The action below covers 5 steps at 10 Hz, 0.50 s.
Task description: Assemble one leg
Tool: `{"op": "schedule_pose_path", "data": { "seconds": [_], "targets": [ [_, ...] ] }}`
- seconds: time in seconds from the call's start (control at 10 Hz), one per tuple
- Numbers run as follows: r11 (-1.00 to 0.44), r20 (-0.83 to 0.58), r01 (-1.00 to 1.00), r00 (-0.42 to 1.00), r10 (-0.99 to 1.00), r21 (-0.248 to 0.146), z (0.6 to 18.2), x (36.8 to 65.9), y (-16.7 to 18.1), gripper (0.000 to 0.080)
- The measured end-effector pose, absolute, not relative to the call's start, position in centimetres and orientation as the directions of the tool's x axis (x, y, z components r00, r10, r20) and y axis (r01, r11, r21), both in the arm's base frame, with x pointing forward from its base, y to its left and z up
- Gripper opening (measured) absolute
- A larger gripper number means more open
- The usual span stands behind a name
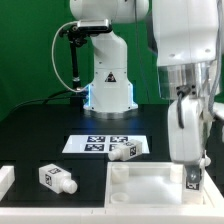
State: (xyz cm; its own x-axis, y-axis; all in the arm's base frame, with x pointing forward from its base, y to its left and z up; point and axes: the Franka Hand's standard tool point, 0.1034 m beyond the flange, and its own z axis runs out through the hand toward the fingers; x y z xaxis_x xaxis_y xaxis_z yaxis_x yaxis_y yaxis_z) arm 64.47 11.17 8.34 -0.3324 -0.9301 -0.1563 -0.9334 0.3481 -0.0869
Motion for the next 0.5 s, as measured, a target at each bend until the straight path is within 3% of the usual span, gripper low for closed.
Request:
{"op": "schedule_pose_path", "data": {
  "seconds": [0.1, 0.3, 0.5],
  "targets": [
    [0.319, -0.175, -0.941, -0.297, -0.939, -0.112, 10.3, 64.9, 11.2, 0.0621],
    [0.336, -0.222, -0.935, -0.305, -0.926, -0.116, 14.1, 65.5, 11.0, 0.0641],
    [0.328, -0.210, -0.937, -0.299, -0.931, -0.116, 12.9, 65.1, 11.1, 0.0648]
  ]
}}
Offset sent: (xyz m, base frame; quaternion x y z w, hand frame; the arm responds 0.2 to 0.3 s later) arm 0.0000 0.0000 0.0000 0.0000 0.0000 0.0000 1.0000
